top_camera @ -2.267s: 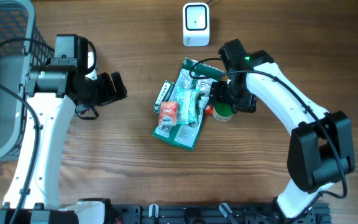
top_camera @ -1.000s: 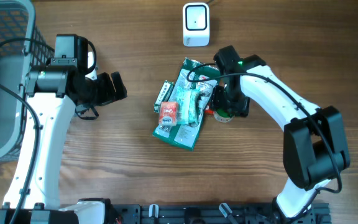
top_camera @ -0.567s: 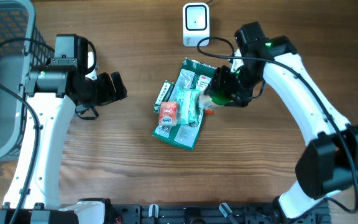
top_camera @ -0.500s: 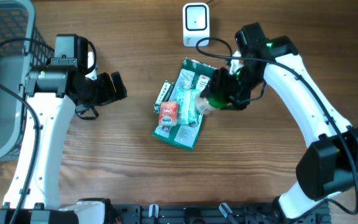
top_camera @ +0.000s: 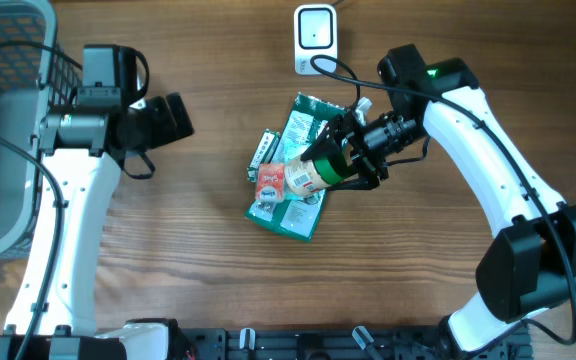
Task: Scan the item barcode
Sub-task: 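Lift the jar and hold it up in front of the scanner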
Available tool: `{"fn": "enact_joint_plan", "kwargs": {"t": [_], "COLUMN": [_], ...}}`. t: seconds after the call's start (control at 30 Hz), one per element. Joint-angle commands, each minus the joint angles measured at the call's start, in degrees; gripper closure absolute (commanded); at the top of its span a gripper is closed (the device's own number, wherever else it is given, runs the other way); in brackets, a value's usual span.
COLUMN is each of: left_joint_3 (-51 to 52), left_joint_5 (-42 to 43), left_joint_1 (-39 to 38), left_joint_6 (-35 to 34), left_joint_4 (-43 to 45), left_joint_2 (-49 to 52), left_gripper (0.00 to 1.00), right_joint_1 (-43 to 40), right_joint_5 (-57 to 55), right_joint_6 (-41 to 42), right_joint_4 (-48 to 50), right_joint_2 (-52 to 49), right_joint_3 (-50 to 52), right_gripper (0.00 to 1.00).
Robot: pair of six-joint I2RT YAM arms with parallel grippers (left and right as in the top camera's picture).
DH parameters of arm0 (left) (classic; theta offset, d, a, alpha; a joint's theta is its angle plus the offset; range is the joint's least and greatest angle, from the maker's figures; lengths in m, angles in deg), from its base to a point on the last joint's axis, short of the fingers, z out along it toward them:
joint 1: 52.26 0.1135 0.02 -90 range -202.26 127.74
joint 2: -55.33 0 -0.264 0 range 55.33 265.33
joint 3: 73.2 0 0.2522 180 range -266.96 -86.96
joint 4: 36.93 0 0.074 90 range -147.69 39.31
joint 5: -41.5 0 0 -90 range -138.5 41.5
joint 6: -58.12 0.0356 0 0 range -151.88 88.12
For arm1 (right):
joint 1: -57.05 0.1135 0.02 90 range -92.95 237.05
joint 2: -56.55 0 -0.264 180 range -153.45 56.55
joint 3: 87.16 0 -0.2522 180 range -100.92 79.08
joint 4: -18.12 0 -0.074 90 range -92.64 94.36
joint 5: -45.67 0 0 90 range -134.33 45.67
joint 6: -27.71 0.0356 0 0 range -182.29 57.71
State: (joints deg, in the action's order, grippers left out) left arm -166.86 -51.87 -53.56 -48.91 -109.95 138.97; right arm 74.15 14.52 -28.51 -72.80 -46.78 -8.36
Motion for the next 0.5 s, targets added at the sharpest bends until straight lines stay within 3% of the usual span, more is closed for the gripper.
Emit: {"fn": "enact_joint_plan", "kwargs": {"t": [0.0, 0.37, 0.47], "left_joint_3": [-0.7, -0.7, -0.7], "left_joint_5": [-3.0, -1.0, -1.0], "left_joint_1": [3.6, 8.3, 8.3], "left_joint_6": [-0.1, -0.1, -0.1], "left_joint_4": [0.8, 0.8, 0.8], "left_joint_2": [0.4, 0.4, 0.4], "left_gripper": [0.00, 0.00, 0.00], "right_joint_1": [0.5, 0.5, 0.5], "right_joint_5": [5.5, 6.8, 2.7], "right_joint_6": [-0.6, 0.8, 1.4], "right_joint_4": [-0.7, -0.8, 1.8], "right_joint_2": [1.0, 1.0, 1.0], "right_joint_3": [-0.8, -0.9, -0.8], "right_gripper": [0.95, 0.96, 0.96]}}
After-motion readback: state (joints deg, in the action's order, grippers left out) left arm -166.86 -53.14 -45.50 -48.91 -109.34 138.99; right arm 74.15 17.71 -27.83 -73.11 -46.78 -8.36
